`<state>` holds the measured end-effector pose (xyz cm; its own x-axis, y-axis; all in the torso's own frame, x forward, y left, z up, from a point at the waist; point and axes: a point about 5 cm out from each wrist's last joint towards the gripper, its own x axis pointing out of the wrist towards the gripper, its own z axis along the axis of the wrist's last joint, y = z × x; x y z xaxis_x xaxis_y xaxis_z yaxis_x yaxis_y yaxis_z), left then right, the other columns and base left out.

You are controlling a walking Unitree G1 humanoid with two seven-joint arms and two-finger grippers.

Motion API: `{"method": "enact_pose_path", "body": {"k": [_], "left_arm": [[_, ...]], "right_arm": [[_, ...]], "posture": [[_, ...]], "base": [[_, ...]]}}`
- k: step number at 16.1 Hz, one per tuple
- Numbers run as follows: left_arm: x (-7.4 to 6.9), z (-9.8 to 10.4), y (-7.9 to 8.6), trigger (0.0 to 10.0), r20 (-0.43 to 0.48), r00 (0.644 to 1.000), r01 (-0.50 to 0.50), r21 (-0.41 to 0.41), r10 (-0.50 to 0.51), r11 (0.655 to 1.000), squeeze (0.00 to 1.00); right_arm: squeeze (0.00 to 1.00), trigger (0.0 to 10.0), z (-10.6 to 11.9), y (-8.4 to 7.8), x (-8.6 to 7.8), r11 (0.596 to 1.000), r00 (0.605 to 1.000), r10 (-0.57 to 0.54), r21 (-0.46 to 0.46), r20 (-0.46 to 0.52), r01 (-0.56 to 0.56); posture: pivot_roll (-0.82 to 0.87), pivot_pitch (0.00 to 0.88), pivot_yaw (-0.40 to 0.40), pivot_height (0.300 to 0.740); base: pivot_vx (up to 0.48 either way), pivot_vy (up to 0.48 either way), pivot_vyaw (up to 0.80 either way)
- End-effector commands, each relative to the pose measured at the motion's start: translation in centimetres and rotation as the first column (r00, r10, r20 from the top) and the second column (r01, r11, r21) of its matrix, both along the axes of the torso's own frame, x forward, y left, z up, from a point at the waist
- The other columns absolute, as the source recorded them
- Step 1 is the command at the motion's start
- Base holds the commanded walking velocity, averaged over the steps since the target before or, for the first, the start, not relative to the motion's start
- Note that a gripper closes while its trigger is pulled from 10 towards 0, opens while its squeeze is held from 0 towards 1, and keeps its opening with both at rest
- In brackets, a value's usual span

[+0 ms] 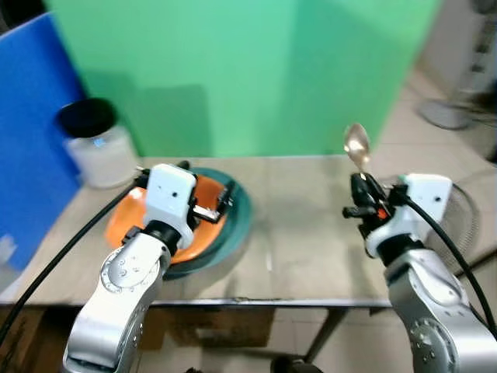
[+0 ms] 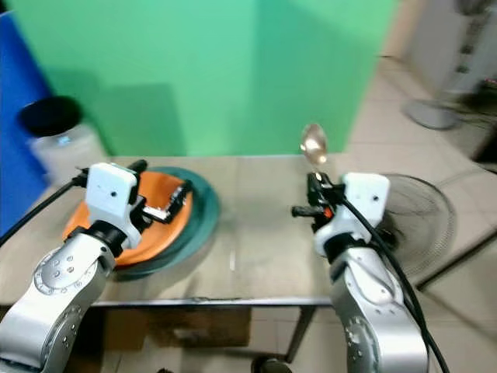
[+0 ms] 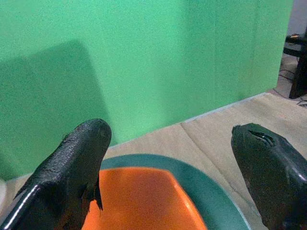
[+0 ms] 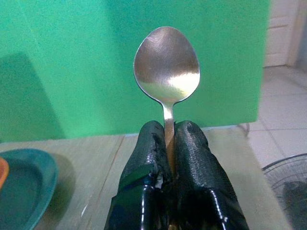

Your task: Setting the table

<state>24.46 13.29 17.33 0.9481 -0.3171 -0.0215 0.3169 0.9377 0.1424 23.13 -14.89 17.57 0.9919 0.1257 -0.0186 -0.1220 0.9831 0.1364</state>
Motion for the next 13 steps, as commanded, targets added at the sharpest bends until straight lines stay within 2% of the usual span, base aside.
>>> {"method": "enact_pose_path", "body": {"k": [1,5,6,10,11,13], "left_arm": [[0.3,0.0,0.4,10.0,-0.007,0.999,-0.050,-0.013,0.050,0.999,0.00],[0.5,-0.1,0.9,10.0,-0.017,0.995,-0.104,-0.019,0.103,0.994,0.00],[0.7,0.1,1.1,10.0,-0.011,0.993,-0.116,-0.027,0.116,0.993,0.00],[0.7,0.2,1.2,10.0,0.000,0.994,-0.111,-0.023,0.111,0.994,0.00],[0.7,0.2,1.4,10.0,0.000,0.993,-0.117,-0.019,0.117,0.993,0.00],[0.8,0.1,1.7,10.0,0.002,0.992,-0.123,-0.021,0.124,0.992,0.00]], "right_arm": [[0.00,10.0,0.4,0.0,0.0,1.000,1.000,-0.005,-0.021,0.005,0.005],[0.00,10.0,0.3,-0.2,0.5,0.998,1.000,0.010,-0.065,-0.018,-0.012],[0.00,10.0,0.6,-0.5,0.8,0.993,1.000,0.007,-0.114,0.009,-0.006],[0.00,10.0,0.7,-0.5,1.0,0.996,0.999,0.042,-0.084,-0.011,-0.042],[0.00,10.0,0.7,-0.4,1.0,0.998,0.999,0.048,-0.050,-0.017,-0.049],[0.00,10.0,0.6,-0.3,1.2,0.997,0.998,0.055,-0.054,-0.011,-0.056]], "posture": [[0.11,0.000,0.038,0.740],[0.11,0.000,0.024,0.740],[0.11,0.000,0.017,0.740],[0.12,0.000,0.010,0.740],[0.12,0.000,0.008,0.740],[0.12,0.000,0.010,0.740]], "base": [[0.000,0.000,-0.80],[0.000,0.000,-0.77],[0.000,0.000,-0.78],[0.000,0.000,-0.80],[0.000,0.000,-0.80],[0.000,0.000,-0.80]]}}
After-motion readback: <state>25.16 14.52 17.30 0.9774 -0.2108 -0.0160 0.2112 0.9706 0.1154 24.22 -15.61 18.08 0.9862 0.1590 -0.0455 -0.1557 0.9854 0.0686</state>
